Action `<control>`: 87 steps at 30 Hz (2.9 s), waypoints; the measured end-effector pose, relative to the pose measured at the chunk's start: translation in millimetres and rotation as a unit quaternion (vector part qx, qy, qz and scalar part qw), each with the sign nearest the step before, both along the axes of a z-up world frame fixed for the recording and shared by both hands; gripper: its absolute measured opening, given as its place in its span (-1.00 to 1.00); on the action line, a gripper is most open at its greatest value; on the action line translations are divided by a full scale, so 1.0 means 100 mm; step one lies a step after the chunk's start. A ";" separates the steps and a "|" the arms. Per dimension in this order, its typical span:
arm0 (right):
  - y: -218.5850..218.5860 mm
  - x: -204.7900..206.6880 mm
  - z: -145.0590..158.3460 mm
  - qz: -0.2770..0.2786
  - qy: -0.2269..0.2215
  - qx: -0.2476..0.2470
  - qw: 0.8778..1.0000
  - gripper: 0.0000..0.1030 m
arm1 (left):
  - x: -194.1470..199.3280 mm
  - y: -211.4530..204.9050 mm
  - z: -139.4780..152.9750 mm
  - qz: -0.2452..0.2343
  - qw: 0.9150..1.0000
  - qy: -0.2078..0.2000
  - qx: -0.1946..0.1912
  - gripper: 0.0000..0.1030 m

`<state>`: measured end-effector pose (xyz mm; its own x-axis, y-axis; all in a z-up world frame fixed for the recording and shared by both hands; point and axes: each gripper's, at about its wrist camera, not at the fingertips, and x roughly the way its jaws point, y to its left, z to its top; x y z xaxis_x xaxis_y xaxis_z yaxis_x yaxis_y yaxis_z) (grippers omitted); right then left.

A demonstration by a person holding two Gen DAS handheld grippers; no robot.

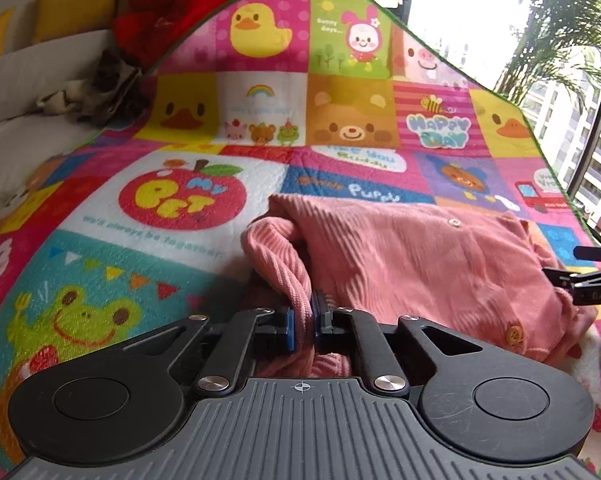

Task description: Fold clothes

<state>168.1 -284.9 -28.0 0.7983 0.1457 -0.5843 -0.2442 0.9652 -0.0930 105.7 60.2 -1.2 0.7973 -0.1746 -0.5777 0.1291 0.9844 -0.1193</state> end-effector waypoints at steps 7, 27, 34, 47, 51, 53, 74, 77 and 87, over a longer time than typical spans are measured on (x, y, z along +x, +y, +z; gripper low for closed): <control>-0.20 -0.39 0.38 0.034 -0.079 0.111 0.990 1.00 | 0.07 -0.63 0.59 -0.114 0.991 -0.065 -0.030 -0.85; 1.23 -0.06 0.54 0.178 -0.041 0.122 0.976 -0.62 | 0.32 -0.68 0.84 -0.134 0.983 -0.076 -0.101 -0.19; 0.05 -0.15 0.55 0.049 -0.038 0.158 0.986 -0.74 | 0.35 -0.65 0.91 -0.104 0.985 -0.083 -0.107 0.37; -0.57 -0.28 0.60 0.010 -0.038 0.155 0.987 -0.58 | 0.55 -1.41 0.00 -0.151 0.987 0.041 -0.014 0.52; -0.34 -0.05 0.97 0.062 -0.087 0.126 0.986 -0.06 | 0.47 -1.53 -0.01 -0.165 0.986 0.021 0.015 0.52; -0.23 0.13 1.02 0.088 -0.092 0.121 0.985 0.56 | 0.45 -1.53 -0.01 -0.167 0.986 0.017 0.018 0.52; -0.51 0.17 0.53 0.088 0.042 0.206 0.974 -0.70 | 0.36 -1.52 0.15 -0.235 0.971 -0.010 -0.042 0.55; -0.66 0.20 0.11 0.019 0.081 0.161 0.984 -0.77 | 0.35 -1.46 0.25 -0.231 0.971 -0.027 -0.057 0.64; -0.49 0.07 0.72 0.074 -0.023 0.129 0.989 -0.75 | 0.54 -1.65 -0.01 -0.221 0.975 0.003 -0.015 0.36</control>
